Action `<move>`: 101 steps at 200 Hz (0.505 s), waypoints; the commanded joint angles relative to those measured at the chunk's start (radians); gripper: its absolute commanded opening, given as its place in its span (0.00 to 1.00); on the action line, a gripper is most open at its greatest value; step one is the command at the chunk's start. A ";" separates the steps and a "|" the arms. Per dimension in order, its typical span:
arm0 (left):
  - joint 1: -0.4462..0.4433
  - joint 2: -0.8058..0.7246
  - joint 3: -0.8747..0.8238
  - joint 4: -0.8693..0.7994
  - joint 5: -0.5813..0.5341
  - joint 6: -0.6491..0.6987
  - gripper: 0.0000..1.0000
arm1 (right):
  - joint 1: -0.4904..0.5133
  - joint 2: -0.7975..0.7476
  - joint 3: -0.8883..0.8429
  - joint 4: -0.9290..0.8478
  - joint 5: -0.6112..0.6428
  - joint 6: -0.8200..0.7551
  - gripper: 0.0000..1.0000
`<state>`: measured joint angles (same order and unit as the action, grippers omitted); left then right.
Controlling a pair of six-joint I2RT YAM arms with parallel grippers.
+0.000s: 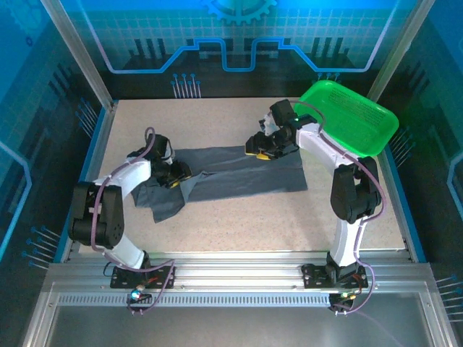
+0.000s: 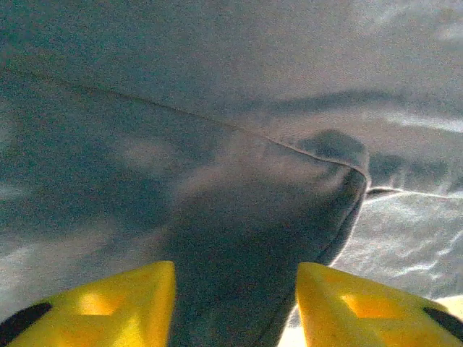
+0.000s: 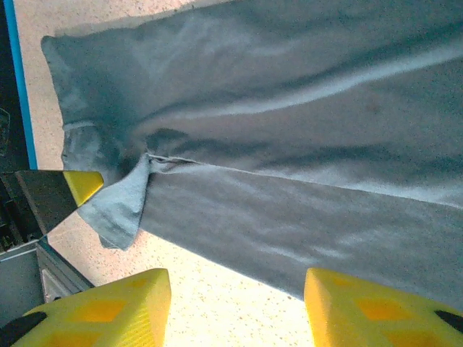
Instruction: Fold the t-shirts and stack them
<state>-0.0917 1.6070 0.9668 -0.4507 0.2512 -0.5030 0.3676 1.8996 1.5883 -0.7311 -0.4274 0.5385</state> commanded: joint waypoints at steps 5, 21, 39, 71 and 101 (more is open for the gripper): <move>-0.077 0.019 -0.017 0.047 0.060 -0.033 0.40 | 0.009 -0.046 -0.020 0.007 -0.011 0.005 0.52; -0.135 0.011 -0.057 0.063 0.069 -0.045 0.37 | 0.009 -0.043 -0.021 0.010 -0.012 0.007 0.52; -0.189 0.009 -0.089 0.061 0.081 -0.051 0.36 | 0.008 -0.034 -0.013 0.013 -0.016 0.008 0.52; -0.189 -0.043 -0.107 -0.021 0.036 -0.040 0.36 | 0.010 -0.011 0.018 0.014 -0.028 0.008 0.52; -0.077 -0.201 -0.115 -0.127 -0.089 -0.084 0.41 | 0.048 -0.019 0.051 0.021 -0.048 -0.043 0.52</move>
<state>-0.2554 1.5505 0.8612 -0.4694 0.2752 -0.5495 0.3721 1.8931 1.5925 -0.7292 -0.4282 0.5373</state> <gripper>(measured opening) 0.398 0.520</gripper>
